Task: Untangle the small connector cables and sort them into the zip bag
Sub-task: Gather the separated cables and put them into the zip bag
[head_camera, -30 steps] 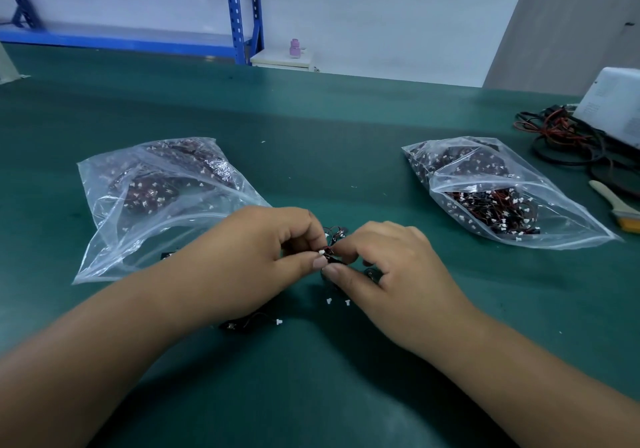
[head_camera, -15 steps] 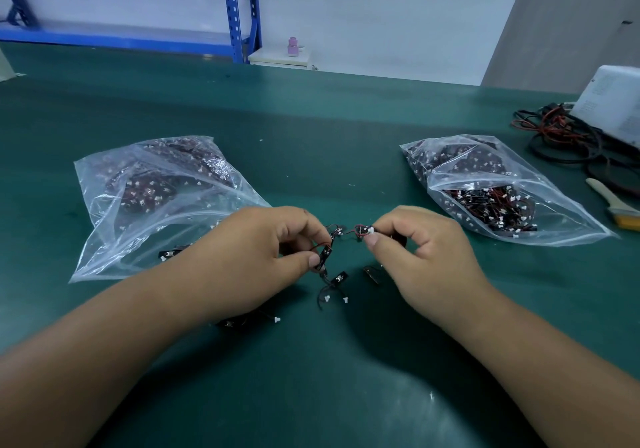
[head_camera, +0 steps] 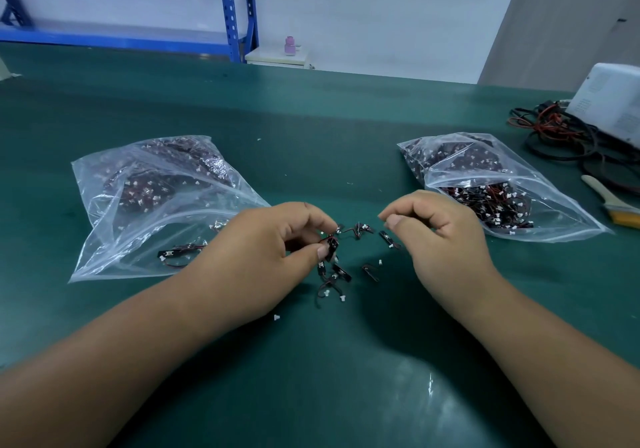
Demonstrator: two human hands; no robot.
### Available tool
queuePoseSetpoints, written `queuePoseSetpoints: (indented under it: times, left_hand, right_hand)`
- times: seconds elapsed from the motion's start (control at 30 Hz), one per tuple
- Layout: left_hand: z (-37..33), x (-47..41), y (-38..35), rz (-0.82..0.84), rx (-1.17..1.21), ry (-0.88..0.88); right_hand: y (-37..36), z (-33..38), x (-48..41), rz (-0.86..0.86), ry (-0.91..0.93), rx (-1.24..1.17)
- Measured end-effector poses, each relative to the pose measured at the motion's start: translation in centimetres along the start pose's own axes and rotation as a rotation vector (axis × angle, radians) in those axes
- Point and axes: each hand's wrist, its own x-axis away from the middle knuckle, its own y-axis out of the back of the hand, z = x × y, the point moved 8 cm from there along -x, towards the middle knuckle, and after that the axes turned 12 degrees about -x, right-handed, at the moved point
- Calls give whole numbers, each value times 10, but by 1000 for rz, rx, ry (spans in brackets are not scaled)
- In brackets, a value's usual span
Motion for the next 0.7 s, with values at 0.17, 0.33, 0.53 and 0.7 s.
queuePoseSetpoints:
  times: [0.17,0.33,0.53,0.7]
  left_hand:
    - [1,2,-3,-7,-50,3]
    - [-3,-2,-16,65,-10,-1]
    - [6,-5,7,-41,-200,6]
    - [17,-6,9,-30,-321,77]
  right_hand:
    - [7,-12,-1,-84,-94,-60]
    - [8,-17,-2,-94,-106,12]
    - [18,-31,-5,-142,-196,18]
    - [22,-38,-6,-171,-261,-19]
